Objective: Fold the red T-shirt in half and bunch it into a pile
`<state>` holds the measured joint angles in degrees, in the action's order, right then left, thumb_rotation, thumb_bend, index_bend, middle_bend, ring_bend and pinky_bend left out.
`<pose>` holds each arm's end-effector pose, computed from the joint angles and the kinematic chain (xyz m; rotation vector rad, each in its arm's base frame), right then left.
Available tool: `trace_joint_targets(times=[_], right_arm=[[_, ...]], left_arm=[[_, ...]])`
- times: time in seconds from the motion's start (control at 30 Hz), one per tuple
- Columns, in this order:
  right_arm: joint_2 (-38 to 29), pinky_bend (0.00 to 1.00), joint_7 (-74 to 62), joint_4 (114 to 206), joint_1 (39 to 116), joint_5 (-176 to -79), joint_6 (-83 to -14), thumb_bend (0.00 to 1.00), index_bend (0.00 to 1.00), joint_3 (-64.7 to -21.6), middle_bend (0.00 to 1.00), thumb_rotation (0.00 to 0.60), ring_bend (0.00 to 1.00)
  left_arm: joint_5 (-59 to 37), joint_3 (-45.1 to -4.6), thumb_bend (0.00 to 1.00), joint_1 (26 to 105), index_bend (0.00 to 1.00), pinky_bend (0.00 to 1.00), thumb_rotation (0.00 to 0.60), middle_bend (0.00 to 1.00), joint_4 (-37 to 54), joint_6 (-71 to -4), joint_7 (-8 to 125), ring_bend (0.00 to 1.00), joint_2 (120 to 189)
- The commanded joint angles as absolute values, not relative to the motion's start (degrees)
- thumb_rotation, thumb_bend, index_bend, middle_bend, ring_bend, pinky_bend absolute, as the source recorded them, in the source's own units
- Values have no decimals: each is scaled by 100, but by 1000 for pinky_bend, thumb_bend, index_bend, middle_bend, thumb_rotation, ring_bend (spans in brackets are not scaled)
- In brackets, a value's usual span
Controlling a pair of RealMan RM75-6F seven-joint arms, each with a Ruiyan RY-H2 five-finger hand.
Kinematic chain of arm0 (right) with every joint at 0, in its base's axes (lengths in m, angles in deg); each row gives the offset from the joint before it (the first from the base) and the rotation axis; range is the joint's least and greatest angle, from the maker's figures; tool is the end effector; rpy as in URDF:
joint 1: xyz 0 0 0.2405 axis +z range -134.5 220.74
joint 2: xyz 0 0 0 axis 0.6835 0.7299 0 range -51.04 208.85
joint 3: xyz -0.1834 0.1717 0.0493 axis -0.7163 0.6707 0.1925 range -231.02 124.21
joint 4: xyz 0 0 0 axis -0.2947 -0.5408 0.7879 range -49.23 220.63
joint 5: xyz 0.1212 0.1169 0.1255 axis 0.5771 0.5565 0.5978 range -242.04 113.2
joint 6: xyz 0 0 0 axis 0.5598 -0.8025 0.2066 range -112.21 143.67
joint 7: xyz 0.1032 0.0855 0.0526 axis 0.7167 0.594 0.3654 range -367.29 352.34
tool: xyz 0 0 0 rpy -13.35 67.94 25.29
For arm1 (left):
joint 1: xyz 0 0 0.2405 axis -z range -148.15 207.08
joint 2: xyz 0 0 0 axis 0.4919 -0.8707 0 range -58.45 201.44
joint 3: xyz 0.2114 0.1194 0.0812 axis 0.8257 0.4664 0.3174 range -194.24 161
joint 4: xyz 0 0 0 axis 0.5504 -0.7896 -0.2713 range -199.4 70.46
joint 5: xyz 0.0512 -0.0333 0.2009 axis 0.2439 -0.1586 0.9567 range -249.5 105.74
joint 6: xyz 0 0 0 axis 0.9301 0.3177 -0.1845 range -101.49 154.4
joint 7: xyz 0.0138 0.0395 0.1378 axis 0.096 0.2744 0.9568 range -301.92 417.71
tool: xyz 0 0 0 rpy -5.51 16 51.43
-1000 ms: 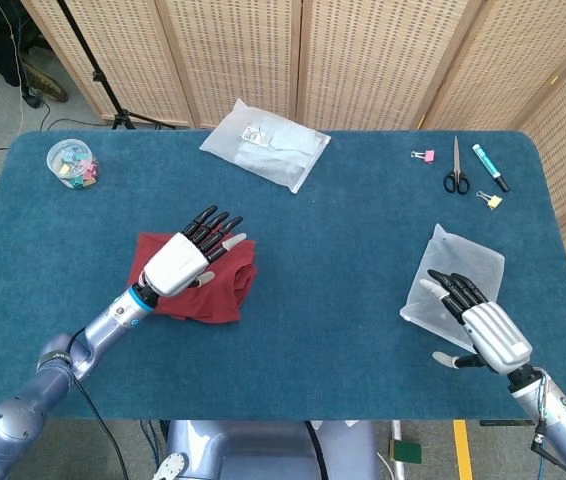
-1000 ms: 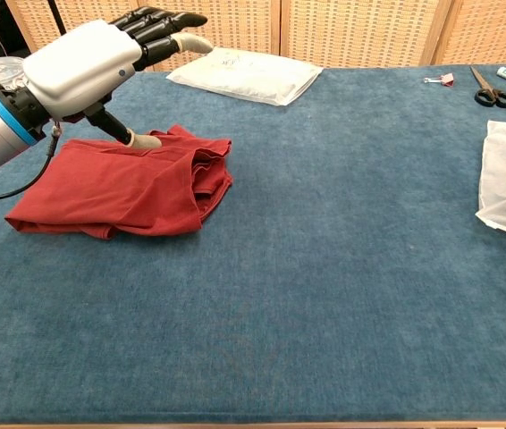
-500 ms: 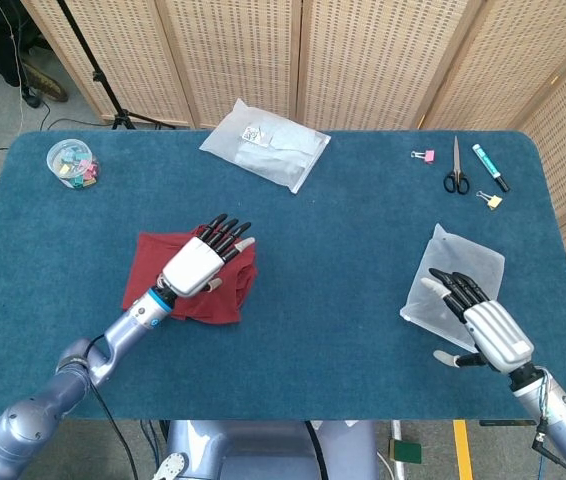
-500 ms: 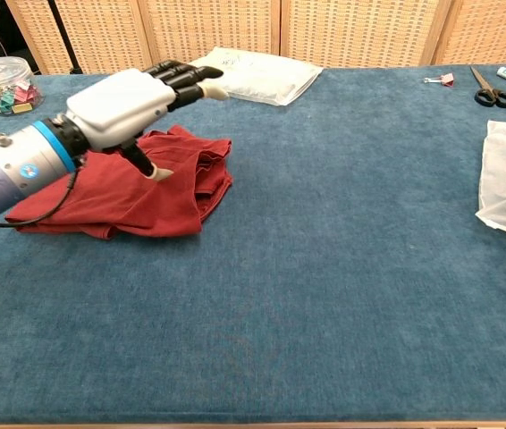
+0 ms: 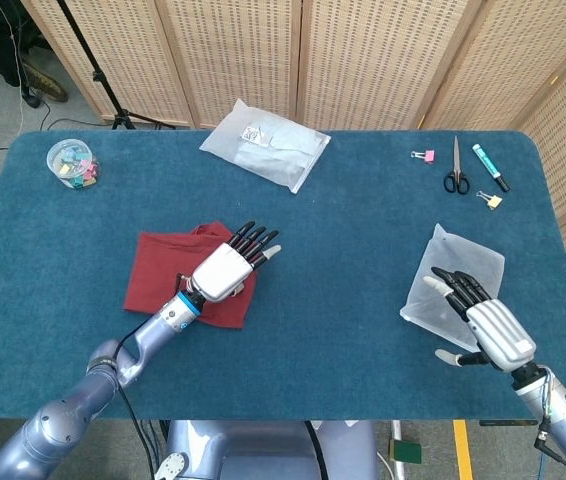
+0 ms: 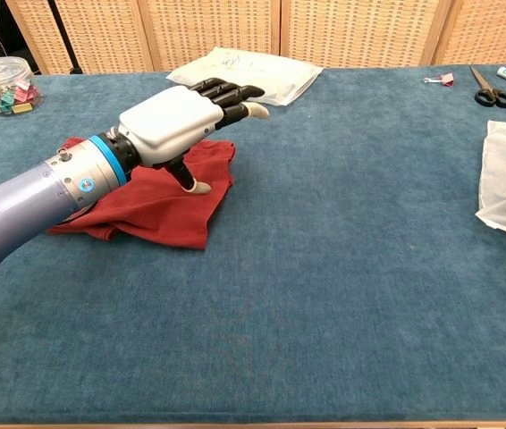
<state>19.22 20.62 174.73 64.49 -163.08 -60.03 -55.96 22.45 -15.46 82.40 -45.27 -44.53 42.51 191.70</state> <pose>-0.2643 -0.2396 0.1440 1.7672 -1.1427 1.1991 -0.1218 0.3833 -0.0924 -2.0677 -0.3365 -1.2171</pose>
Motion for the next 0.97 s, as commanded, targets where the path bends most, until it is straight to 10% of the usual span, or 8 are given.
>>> trace_joint_targets(times=[0.03,0.37,0.97], right_arm=[[1926,0,2068,17470,6441,-16311,-6019,3,0,-5597,0,600,0],[1943,0,2073,17488,6413,-16354,-6112,2,0,-5598,0,600,0],[1421,0,509,17463,5917,-15699,-7070,0,0,-4983,0,600,0]], left_arm=[[2227,-1612,106,8243,0,0,600,0,-4512,-4703,4188,0,19101],[2007,-1956,82,7992,0,0,600,0,-3466,-5604,4121,0,18020],[-5,-1576,0,5152,0,0,600,0,2767,-5882,5955,0,13881]])
